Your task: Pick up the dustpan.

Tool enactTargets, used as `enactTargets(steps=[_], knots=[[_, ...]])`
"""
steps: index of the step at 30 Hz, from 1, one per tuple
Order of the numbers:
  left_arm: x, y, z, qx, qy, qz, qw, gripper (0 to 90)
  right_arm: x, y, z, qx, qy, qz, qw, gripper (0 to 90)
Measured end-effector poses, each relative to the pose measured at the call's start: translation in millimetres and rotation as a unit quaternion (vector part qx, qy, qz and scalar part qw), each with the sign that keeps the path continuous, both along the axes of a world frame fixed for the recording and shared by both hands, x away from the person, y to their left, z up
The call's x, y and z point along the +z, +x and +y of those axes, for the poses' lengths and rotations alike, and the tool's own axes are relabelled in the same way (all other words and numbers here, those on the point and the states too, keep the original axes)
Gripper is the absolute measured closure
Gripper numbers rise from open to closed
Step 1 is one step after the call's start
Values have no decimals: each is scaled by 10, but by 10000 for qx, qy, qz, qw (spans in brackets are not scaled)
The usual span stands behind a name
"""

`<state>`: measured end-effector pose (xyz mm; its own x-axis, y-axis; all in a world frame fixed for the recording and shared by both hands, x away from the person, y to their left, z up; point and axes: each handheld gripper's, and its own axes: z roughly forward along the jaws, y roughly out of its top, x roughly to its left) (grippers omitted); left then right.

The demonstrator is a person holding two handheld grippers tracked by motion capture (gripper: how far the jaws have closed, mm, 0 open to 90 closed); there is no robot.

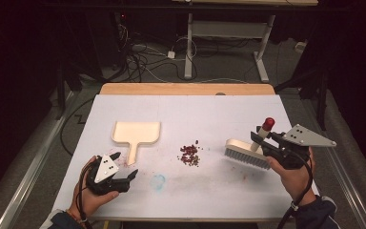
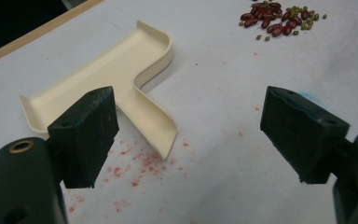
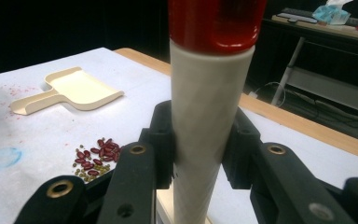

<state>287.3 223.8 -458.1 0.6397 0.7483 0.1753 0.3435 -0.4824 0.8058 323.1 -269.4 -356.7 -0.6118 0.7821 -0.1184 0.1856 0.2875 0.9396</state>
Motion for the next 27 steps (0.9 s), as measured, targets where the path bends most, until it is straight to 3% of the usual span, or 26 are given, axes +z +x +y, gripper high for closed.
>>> enactTargets(steps=[6, 13, 14, 18, 19, 20, 22, 23, 25, 27], knots=[[1, -2, -16, -65, 85, -54, 9999, 184, 29, -24, -29, -67, 26, -39, 10000, 698], [-35, 21, 34, 174, 1, 239, 9996, 199, 49, -16, 7, -87, 18, -101, 9999, 698], [-33, 23, 58, 304, -84, 342, 9989, 203, 47, -17, 13, -83, 23, -84, 9999, 698], [-31, 38, 86, 475, -147, 440, 9978, 209, 50, -17, 30, -48, 0, -131, 9999, 698], [-32, 56, 90, 573, -189, 519, 9968, 211, 51, -19, 30, -49, 6, -129, 9999, 698], [-53, 112, 100, 650, -417, 785, 9939, 210, 52, -19, 25, -41, 5, -123, 9999, 698], [-89, 171, 86, 794, -520, 1054, 9899, 211, 55, -12, 11, -62, 42, -109, 9999, 698], [-89, 171, 86, 794, -520, 1054, 9899, 211, 55, -7, 5, -64, 41, -118, 9999, 698], [-130, 233, 61, 866, -590, 1254, 9866, 211, 53, -3, 2, -73, 38, -128, 9999, 698], [-146, 312, 22, 970, -519, 1337, 9849, 211, 44, 2, 3, -94, 44, -93, 9999, 698]])
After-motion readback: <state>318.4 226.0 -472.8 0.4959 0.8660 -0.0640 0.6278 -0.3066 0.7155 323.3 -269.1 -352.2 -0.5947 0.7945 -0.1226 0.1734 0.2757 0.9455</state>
